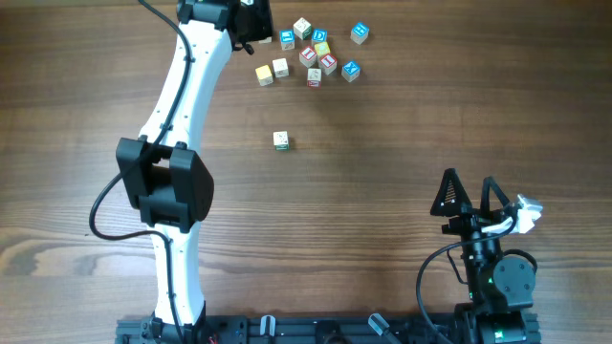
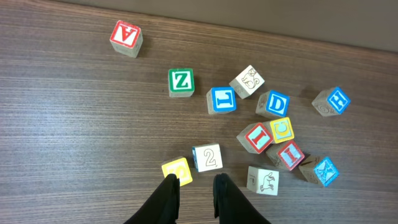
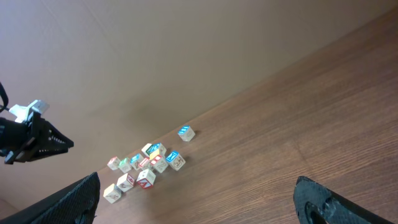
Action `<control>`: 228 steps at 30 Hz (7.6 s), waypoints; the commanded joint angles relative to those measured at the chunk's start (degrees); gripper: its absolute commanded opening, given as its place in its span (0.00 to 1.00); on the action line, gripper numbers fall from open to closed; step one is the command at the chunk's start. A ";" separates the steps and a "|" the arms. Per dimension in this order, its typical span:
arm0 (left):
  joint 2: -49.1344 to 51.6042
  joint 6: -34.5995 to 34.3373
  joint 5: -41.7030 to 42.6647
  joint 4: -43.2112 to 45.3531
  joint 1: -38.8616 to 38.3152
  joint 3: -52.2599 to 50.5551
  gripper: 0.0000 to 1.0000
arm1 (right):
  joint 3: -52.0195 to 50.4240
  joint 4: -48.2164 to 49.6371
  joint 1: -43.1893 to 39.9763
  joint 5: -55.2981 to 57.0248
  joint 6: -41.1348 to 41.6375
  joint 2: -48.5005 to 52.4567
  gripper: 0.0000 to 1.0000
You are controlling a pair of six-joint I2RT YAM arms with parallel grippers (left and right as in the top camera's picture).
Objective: Form a circle
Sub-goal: 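Move the left gripper back to the block pile, then lower the left gripper and grasp the white 2 block, then lift the 2 block, carry it beside the W block, release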
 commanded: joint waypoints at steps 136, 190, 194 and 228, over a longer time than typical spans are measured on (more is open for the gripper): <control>12.83 -7.28 -2.62 7.56 -4.13 -1.86 0.75 | -0.07 0.35 -0.35 0.61 0.07 -0.26 1.00; 14.69 -6.88 -3.85 8.04 -3.34 -1.86 0.35 | -0.07 0.33 -0.35 0.61 0.09 -0.24 1.00; 8.59 -6.86 -1.55 2.97 -3.54 -1.86 0.32 | -0.07 0.35 -0.35 0.61 0.07 -0.24 1.00; -4.09 -13.92 6.78 -11.23 -11.32 -21.75 0.31 | -0.07 0.33 -0.35 0.61 0.09 -0.24 0.99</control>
